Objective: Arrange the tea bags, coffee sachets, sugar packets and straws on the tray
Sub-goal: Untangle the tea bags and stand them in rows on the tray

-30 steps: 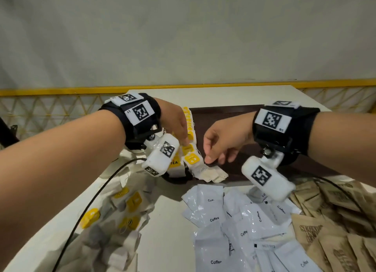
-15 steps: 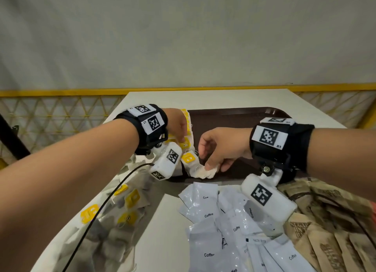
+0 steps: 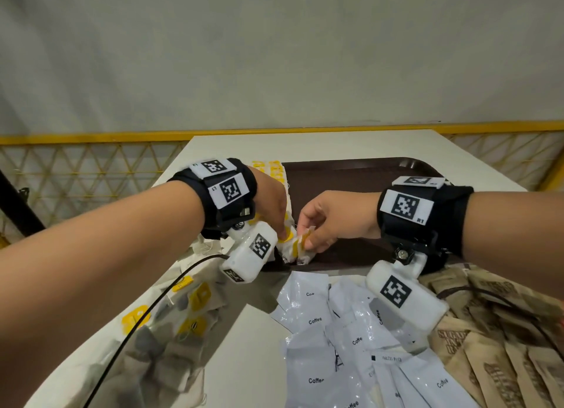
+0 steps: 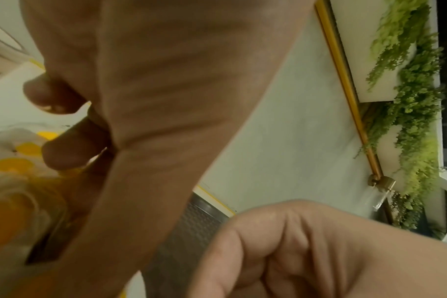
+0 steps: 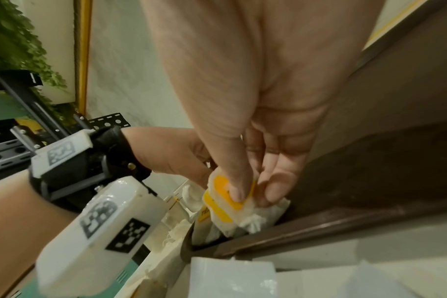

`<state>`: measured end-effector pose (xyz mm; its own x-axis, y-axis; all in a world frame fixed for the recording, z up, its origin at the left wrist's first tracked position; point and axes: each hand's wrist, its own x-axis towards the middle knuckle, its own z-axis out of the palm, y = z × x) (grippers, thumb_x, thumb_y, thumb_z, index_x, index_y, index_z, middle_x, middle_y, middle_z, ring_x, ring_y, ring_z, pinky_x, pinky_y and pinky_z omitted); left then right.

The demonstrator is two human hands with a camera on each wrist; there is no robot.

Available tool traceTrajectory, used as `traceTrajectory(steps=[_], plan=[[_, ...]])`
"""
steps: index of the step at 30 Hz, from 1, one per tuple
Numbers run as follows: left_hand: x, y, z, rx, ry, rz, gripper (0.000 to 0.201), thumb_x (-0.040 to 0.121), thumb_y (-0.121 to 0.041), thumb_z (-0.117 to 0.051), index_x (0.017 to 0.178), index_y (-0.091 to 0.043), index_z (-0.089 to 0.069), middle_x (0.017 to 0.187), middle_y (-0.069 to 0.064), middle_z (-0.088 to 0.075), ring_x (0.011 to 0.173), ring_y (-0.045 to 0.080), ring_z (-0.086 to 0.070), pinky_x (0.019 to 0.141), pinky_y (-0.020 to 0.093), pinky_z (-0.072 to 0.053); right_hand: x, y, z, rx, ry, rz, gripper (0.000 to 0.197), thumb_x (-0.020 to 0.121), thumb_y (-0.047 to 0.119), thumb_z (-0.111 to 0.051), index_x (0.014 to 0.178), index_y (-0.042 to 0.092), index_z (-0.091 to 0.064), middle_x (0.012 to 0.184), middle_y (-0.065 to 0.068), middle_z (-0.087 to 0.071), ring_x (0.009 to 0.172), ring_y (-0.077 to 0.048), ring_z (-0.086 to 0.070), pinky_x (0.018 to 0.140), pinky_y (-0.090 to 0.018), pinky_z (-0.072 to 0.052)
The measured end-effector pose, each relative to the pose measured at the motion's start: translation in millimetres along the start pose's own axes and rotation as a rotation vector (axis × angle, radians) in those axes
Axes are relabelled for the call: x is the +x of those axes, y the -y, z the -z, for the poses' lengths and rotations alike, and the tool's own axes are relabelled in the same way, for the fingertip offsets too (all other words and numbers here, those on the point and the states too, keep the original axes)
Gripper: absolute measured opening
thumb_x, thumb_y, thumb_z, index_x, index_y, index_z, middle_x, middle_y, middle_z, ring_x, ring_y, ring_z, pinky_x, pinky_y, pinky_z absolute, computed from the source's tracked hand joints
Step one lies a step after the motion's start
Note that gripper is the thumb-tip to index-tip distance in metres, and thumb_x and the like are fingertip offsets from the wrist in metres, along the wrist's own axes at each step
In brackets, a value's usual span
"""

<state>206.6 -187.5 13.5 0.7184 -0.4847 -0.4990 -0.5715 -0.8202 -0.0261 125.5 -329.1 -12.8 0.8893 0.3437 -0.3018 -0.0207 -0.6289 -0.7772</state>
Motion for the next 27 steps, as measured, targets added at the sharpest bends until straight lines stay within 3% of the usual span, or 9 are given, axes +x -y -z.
traceTrajectory(steps=[3,5,9,12,15,19,21,24,27], plan=[[2,1,2,0.016,-0.020,-0.040,0.019,0.085,-0.038,-0.068,0.079,-0.020,-0.063,0.075,-0.007,-0.056,0.069,0.009,-0.050,0.069,0.025,-0.044,3,-1,0,-0.008,-0.012,-0.019,0.011,0.087,0.000,-0.066,0.096,0.004,-0.062,0.082,-0.005,-0.064,0.072,-0.015,-0.063,0.066,-0.023,-0.057],[3,4,5,0.028,-0.072,-0.056,0.022,0.088,-0.032,-0.065,0.072,-0.023,-0.054,0.069,-0.009,-0.049,0.061,0.006,-0.044,0.060,0.021,-0.037,3,1,1,-0.042,-0.009,-0.027,0.014,0.087,0.003,-0.066,0.101,0.004,-0.062,0.080,-0.001,-0.064,0.070,-0.012,-0.063,0.064,-0.023,-0.055],[9,10,8,-0.013,-0.193,-0.063,0.008,0.088,-0.027,-0.066,0.090,-0.022,-0.060,0.073,-0.012,-0.051,0.070,0.007,-0.048,0.061,0.021,-0.037,6,6,-3,0.001,-0.020,-0.020,0.014,0.087,0.003,-0.066,0.099,0.007,-0.060,0.083,-0.008,-0.066,0.071,-0.014,-0.064,0.064,-0.024,-0.055],[15,13,3,-0.063,-0.258,-0.060,0.008,0.084,-0.023,-0.070,0.089,-0.023,-0.063,0.073,-0.013,-0.053,0.071,0.007,-0.050,0.066,0.022,-0.040,15,8,-7,0.048,-0.086,-0.019,0.016,0.087,0.001,-0.066,0.099,0.008,-0.058,0.084,-0.014,-0.065,0.069,-0.016,-0.064,0.066,-0.025,-0.056],[16,17,-1,-0.125,-0.327,-0.072,0.009,0.082,-0.019,-0.071,0.092,-0.019,-0.070,0.072,-0.016,-0.055,0.068,0.003,-0.051,0.068,0.021,-0.042,20,8,-9,0.120,-0.162,-0.032,0.017,0.086,-0.004,-0.065,0.091,0.009,-0.055,0.072,-0.013,-0.063,0.063,-0.017,-0.063,0.062,-0.025,-0.055],[7,27,4,-0.239,-0.458,-0.045,0.014,0.085,-0.023,-0.069,0.095,-0.013,-0.073,0.089,-0.004,-0.067,0.075,0.006,-0.054,0.067,0.020,-0.041,21,5,-9,0.190,-0.200,-0.038,0.019,0.083,-0.007,-0.067,0.091,0.004,-0.055,0.073,-0.016,-0.064,0.065,-0.021,-0.064,0.065,-0.025,-0.056],[0,31,7,-0.252,-0.427,0.003,0.023,0.083,-0.034,-0.070,0.095,-0.015,-0.074,0.092,-0.004,-0.067,0.084,0.010,-0.057,0.074,0.024,-0.041,21,3,-8,0.168,-0.217,-0.044,0.020,0.081,-0.006,-0.070,0.090,0.004,-0.056,0.072,-0.014,-0.065,0.063,-0.019,-0.064,0.060,-0.023,-0.055],[-10,30,7,-0.175,-0.222,0.021,0.029,0.075,-0.049,-0.073,0.090,-0.024,-0.075,0.094,-0.009,-0.070,0.091,0.009,-0.060,0.084,0.027,-0.046,19,-2,-7,0.127,-0.242,-0.072,0.022,0.078,-0.003,-0.074,0.085,0.008,-0.057,0.069,-0.009,-0.062,0.060,-0.014,-0.061,0.055,-0.022,-0.053],[-12,24,1,-0.126,-0.126,-0.016,0.029,0.073,-0.047,-0.076,0.091,-0.024,-0.076,0.093,-0.010,-0.071,0.088,0.007,-0.059,0.091,0.031,-0.048,16,-6,-8,0.133,-0.228,-0.099,0.024,0.076,-0.004,-0.075,0.088,0.007,-0.057,0.075,-0.012,-0.060,0.061,-0.014,-0.061,0.056,-0.022,-0.055]])
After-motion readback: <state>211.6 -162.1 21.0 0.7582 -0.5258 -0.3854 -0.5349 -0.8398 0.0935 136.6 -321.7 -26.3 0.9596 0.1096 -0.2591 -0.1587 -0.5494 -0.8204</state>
